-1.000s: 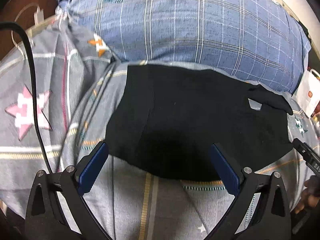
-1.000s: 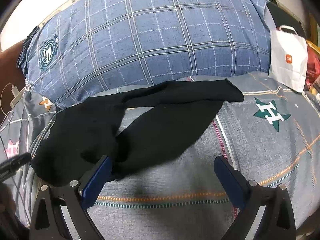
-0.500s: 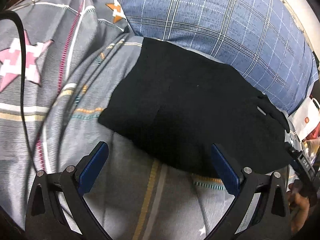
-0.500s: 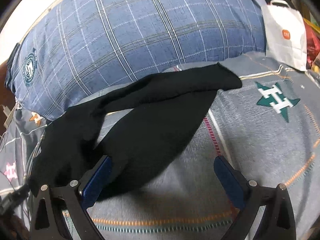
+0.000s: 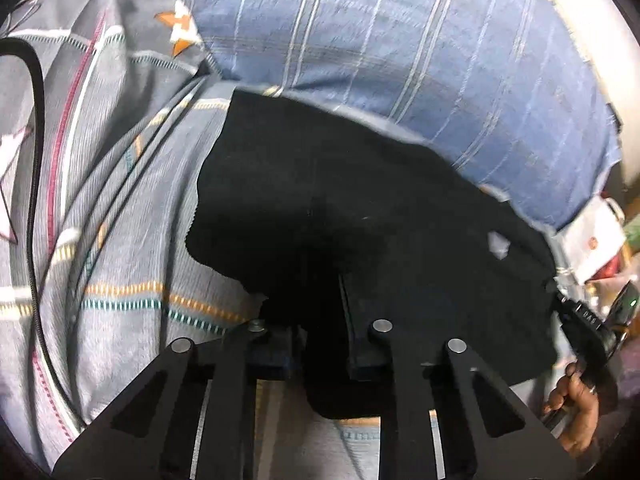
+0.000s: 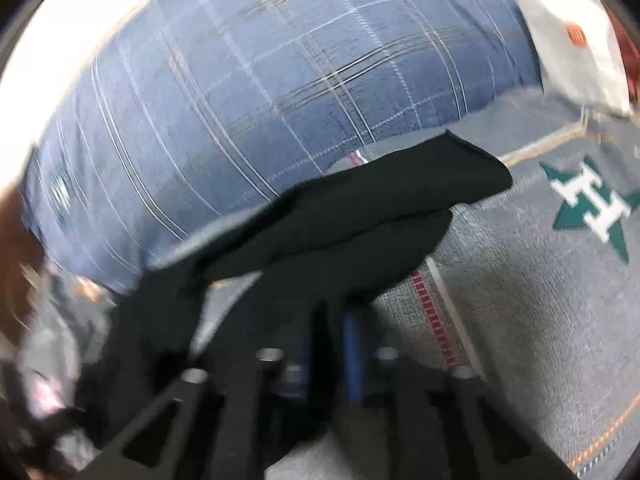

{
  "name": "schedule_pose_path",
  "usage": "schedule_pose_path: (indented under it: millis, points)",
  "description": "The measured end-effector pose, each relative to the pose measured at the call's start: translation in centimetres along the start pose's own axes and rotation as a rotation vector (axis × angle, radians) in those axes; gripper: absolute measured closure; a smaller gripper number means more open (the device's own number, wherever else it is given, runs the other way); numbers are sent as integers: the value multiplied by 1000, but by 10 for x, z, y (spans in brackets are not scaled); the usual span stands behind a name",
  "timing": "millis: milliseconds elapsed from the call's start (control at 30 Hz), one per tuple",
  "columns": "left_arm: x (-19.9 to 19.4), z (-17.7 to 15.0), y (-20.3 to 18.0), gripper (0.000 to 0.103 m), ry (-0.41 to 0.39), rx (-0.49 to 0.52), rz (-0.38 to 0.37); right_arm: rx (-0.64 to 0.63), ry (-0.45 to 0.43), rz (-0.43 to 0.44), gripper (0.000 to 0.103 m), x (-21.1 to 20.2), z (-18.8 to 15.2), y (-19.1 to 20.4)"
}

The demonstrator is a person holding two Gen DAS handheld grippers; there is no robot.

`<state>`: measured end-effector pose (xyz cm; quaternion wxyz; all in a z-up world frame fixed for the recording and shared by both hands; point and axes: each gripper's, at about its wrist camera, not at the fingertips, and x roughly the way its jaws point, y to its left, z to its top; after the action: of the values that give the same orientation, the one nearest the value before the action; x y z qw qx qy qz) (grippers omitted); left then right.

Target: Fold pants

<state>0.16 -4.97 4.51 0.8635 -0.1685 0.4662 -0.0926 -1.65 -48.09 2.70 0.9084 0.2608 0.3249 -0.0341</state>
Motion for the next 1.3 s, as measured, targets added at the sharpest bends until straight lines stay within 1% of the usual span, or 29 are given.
schedule_pose_path:
  millis: [67,133,233,300,400,433,500,533,567,600,633,667,800,833,867,900,933,967,1000,1067,1100,1133,1167,1200,1233,1300]
  points:
    - [-17,5,1,87,-24,6,-32,-27,-28,-1,99,-24,-1,3]
    - [-34,5,1,88,-56,39,-37,-74,-45,-5,100,-49,-5,8]
    - [-53,3,3,88,-69,54,-59,-96,-34,2,100,-74,-12,13]
    - [-60,-1,3,88,-84,72,-44,-107,-9,-12,100,-77,-17,12]
    - [-52,-6,12,88,-50,47,-30,-65,26,-83,98,-55,-16,1]
    - [-49,-7,15,88,-37,35,-28,-40,52,-73,97,-42,-14,-3]
    - [-43,-10,17,88,-20,31,-19,-28,65,-59,95,-27,-8,-14]
    - [-42,-11,17,88,-17,34,-14,-31,77,-81,88,-15,-3,-18]
    - [-41,-12,18,88,-15,36,-9,-24,86,-95,76,-8,1,-22]
    - [-40,-12,18,88,-12,34,-7,4,90,-75,72,1,6,-28]
    - [-39,-11,19,88,-8,31,-5,23,71,-43,67,6,12,-32]
    - [-36,-11,19,88,-3,28,-1,34,60,-32,63,9,16,-33]
    - [-26,-9,17,88,15,26,22,45,37,-3,62,33,36,-37]
    - [-25,-10,16,88,16,29,28,55,35,10,67,38,39,-36]
    - [-24,-11,16,88,16,32,33,69,53,18,92,43,41,-38]
    - [-24,-11,15,88,16,32,35,86,66,15,99,45,43,-37]
    - [-25,-11,16,88,16,30,33,107,46,34,99,39,42,-38]
    - [-26,-10,18,88,14,23,25,116,7,52,99,24,41,-38]
    - [-29,-9,20,88,9,14,14,112,-19,48,99,11,40,-36]
    - [-37,-8,23,88,0,4,1,105,-84,59,99,-32,34,-34]
    - [-42,-7,24,88,-8,1,-6,98,-117,55,99,-57,29,-34]
    - [-46,-7,25,88,-15,1,-10,83,-142,29,99,-80,23,-35]
    - [-49,-9,27,88,-20,5,-11,59,-159,-22,99,-104,13,-37]
    - [-48,-10,27,88,-16,8,-7,48,-151,-59,99,-115,6,-39]
    - [-45,-12,29,88,-7,6,-1,43,-125,-101,99,-121,-2,-45]
    - [-35,-19,35,88,28,-18,3,66,-22,-213,99,-116,-19,-66]
